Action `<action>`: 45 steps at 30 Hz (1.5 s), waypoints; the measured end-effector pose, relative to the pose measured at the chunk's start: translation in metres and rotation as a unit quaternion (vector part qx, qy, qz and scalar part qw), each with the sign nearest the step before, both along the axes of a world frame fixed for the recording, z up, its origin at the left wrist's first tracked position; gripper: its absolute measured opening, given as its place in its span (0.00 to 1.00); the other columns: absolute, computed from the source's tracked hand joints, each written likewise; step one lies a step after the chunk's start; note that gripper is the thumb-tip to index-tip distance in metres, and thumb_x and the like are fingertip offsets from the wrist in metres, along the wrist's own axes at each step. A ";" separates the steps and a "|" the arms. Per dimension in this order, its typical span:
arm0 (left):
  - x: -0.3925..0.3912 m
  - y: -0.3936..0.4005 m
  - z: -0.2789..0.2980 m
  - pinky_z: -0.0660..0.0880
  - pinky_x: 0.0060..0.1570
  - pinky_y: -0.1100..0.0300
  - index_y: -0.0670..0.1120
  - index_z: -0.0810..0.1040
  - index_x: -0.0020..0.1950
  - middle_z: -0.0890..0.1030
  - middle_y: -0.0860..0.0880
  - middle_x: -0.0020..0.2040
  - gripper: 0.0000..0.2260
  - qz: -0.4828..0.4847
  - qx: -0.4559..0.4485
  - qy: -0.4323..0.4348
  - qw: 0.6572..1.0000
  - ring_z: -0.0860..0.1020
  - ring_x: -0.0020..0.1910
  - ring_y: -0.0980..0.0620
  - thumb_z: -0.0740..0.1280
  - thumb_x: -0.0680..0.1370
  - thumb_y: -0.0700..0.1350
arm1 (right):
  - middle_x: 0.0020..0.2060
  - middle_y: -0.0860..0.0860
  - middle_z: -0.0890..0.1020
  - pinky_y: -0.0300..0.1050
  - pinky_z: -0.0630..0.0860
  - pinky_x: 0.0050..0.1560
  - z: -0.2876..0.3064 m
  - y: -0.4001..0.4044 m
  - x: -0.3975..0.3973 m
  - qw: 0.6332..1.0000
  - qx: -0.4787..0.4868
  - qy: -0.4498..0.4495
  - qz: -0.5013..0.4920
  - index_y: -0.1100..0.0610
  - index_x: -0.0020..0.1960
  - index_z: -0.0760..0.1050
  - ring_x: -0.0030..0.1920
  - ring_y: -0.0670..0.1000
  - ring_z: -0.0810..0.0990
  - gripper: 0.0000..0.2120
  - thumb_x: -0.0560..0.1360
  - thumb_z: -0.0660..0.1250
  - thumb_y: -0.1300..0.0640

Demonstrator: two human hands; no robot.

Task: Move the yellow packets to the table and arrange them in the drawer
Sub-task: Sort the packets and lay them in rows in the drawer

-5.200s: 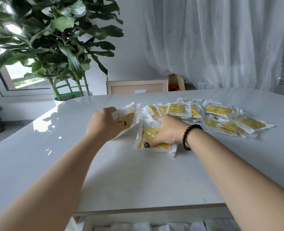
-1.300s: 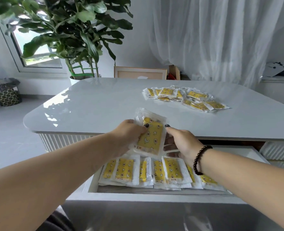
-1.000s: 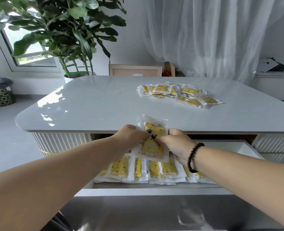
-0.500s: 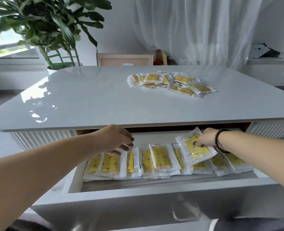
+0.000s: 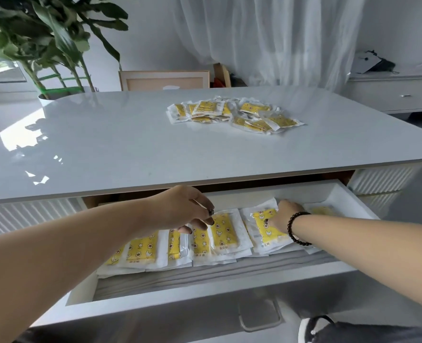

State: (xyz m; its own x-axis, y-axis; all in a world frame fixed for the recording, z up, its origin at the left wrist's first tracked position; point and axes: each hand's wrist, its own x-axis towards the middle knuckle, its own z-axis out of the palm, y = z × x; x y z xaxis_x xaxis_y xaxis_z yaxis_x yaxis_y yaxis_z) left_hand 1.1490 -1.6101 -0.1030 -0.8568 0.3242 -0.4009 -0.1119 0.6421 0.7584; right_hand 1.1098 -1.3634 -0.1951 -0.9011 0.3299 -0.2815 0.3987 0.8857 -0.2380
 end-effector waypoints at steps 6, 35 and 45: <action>-0.005 0.009 -0.004 0.78 0.52 0.56 0.48 0.79 0.53 0.86 0.53 0.44 0.07 -0.005 -0.001 -0.001 1.000 0.84 0.46 0.56 0.64 0.79 0.40 | 0.59 0.56 0.69 0.45 0.73 0.46 -0.003 0.001 0.002 0.994 0.061 0.063 0.059 0.57 0.62 0.69 0.54 0.57 0.75 0.16 0.75 0.64 0.58; -0.097 0.035 -0.009 0.78 0.45 0.56 0.50 0.78 0.48 0.83 0.51 0.43 0.11 0.252 0.192 0.292 0.902 0.82 0.44 0.52 0.63 0.72 0.36 | 0.57 0.53 0.73 0.45 0.72 0.41 0.081 0.001 -0.062 0.942 0.111 0.303 0.094 0.57 0.58 0.68 0.49 0.56 0.78 0.09 0.79 0.58 0.57; -0.193 0.039 -0.014 0.72 0.42 0.62 0.49 0.75 0.55 0.78 0.50 0.57 0.13 0.313 0.245 0.314 0.862 0.77 0.50 0.54 0.66 0.73 0.37 | 0.56 0.56 0.71 0.52 0.71 0.55 0.071 0.010 -0.152 0.884 0.139 0.427 0.129 0.57 0.58 0.72 0.58 0.59 0.70 0.20 0.72 0.67 0.46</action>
State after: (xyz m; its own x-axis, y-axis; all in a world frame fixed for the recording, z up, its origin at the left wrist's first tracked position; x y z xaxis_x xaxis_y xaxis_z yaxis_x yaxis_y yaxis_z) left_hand 0.9564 -1.5711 -0.1174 -0.9235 -0.2828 0.2593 0.2112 0.1894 0.9589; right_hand 0.9576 -1.3531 -0.1237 -0.8014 0.0317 0.5973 -0.0452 0.9925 -0.1133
